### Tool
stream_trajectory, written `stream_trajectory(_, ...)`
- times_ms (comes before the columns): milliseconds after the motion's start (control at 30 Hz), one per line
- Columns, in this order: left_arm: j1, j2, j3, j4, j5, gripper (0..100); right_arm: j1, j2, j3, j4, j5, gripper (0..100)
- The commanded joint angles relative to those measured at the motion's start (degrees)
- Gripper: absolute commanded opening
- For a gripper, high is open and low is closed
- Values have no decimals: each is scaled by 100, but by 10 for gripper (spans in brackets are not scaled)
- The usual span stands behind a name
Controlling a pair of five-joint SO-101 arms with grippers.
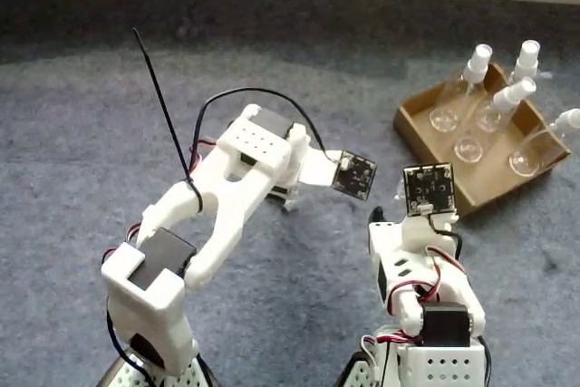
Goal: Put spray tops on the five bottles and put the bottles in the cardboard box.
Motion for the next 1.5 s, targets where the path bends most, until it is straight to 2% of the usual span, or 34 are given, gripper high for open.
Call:
stream_trajectory(0, 40, 136, -321, -167, -44, 152, 31, -57, -40, -163, -70, 149)
stream_trajectory(333, -75, 954, -655, -255, -53, 143, -259, -57, -31, -154, -62, 149)
stream_trajectory(500, -119, 980, -637, -246, -18, 1, -251, -57, -31, -154, -62, 149)
stream_trajectory(633, -127, 980, -620, -220, -9, 23, -251, -57, -31, -154, -62, 149)
stream_trajectory(800, -119, 796, -813, 273, 44, 23, -268, -57, -31, -154, -62, 149)
stream_trajectory(867, -119, 602, -1007, 563, 475, 23, -268, -57, -31, -154, -62, 149)
stream_trajectory(1000, -119, 215, -1481, 862, 1925, 24, -268, -57, -31, -171, -62, 149)
stream_trajectory(1100, -127, -4, -1719, 818, 2831, 24, -268, -57, 110, -382, -62, 149)
stream_trajectory(1300, -127, -347, -2185, 853, 4026, 24, -277, -57, 831, -1138, -62, 149)
stream_trajectory(1467, -242, -734, -2422, 844, 5530, 24, -277, -57, 1007, -1244, -62, 149)
